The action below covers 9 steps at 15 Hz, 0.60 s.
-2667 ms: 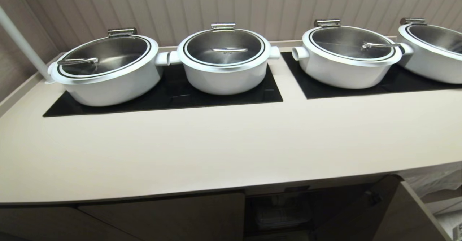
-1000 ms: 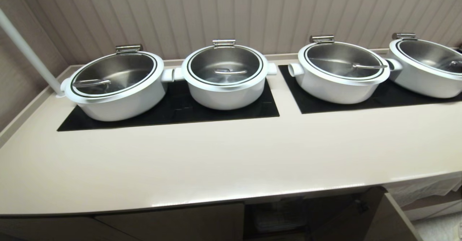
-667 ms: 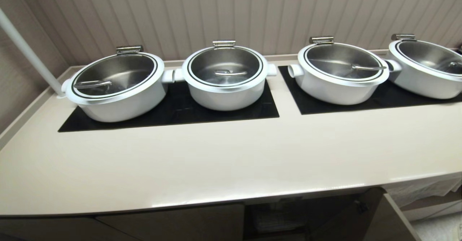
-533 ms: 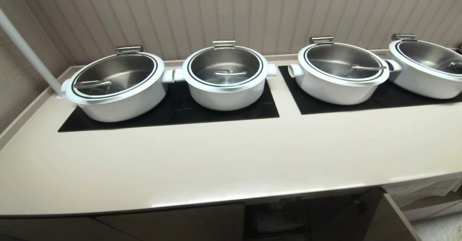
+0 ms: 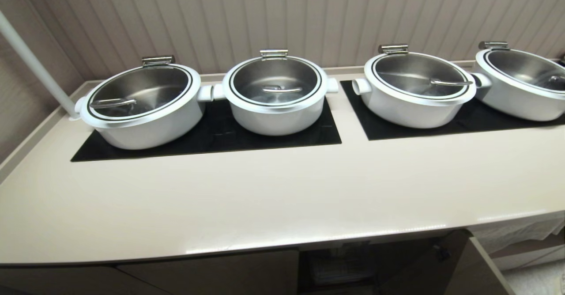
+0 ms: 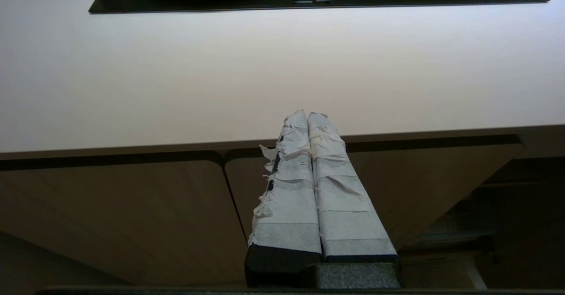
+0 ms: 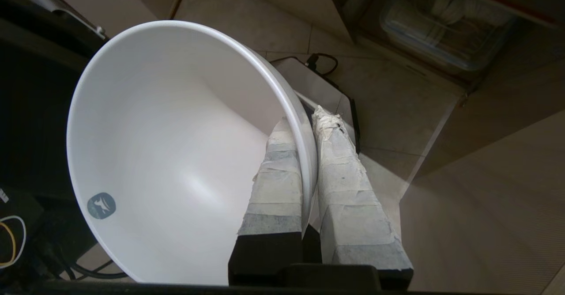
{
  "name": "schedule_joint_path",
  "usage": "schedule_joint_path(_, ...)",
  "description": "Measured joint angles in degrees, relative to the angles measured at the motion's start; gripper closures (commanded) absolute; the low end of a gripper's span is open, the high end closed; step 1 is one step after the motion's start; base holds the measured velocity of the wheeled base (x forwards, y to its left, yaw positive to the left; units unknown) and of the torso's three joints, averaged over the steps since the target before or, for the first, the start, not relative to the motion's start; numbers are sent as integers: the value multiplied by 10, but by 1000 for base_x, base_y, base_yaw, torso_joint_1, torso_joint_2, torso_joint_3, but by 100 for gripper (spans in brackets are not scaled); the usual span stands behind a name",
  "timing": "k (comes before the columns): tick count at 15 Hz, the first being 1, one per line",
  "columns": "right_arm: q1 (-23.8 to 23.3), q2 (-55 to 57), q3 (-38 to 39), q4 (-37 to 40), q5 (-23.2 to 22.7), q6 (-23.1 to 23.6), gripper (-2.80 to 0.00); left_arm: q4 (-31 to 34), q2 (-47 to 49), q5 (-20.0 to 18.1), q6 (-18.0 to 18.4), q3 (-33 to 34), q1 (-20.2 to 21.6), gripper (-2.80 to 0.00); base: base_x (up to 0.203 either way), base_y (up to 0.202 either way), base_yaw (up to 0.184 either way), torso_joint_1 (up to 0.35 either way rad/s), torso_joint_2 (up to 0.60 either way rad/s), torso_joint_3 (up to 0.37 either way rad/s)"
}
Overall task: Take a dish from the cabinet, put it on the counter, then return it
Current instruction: Place it on the table
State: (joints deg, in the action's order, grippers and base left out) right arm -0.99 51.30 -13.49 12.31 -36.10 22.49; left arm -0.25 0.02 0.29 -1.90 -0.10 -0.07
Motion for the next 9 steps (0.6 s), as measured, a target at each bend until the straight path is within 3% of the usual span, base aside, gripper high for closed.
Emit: schedule_joint_path(9, 0, 0, -80, 9, 1, -75, 0, 0, 0, 0, 0, 0, 0, 0, 0, 0, 0, 0, 0, 0)
